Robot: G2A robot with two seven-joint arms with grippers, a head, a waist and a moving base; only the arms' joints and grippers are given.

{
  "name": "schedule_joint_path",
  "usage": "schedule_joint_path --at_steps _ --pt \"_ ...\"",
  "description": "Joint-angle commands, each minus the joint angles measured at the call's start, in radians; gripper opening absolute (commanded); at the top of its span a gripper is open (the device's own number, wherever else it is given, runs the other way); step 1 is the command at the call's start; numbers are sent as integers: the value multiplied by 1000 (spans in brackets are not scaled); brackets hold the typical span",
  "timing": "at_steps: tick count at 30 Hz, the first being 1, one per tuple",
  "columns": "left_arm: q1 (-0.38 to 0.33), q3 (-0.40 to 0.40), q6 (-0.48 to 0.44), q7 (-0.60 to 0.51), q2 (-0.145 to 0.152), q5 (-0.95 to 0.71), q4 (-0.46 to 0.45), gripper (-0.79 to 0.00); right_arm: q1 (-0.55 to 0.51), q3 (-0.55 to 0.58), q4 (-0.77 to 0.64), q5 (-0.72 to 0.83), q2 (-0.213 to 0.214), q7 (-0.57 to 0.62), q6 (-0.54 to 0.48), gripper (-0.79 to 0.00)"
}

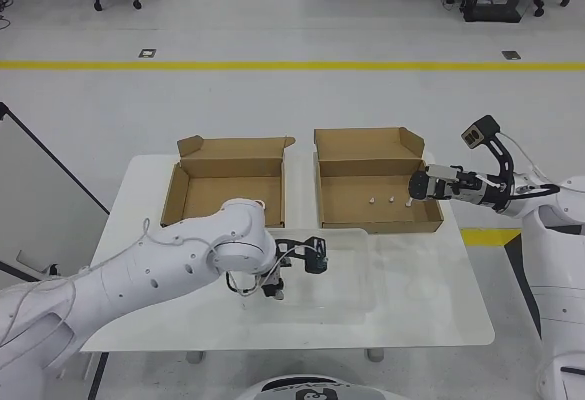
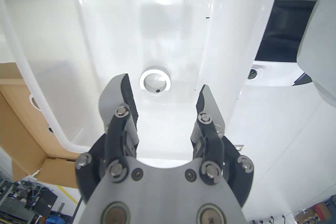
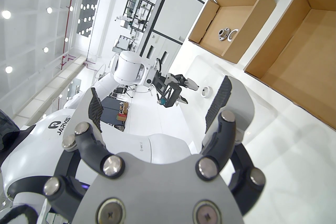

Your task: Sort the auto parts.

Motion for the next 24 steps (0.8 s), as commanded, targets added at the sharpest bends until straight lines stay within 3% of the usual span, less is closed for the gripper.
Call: schedule_joint_path --at_steps 1,11,17,20,24 --pt "-10 16 1 -1 -7 -3 20 -237 0 0 0 0 0 0 0 0" --pt "-55 90 -24 24 -64 -23 144 -292 0 0 0 0 0 0 0 0" --pt "-47 91 -26 26 -98 -18 204 -339 0 0 0 0 0 0 0 0" --pt "-39 91 -23 23 -112 -14 224 -314 0 0 0 0 0 0 0 0" --pt "-35 91 -20 20 -128 -9 249 -339 0 0 0 0 0 0 0 0"
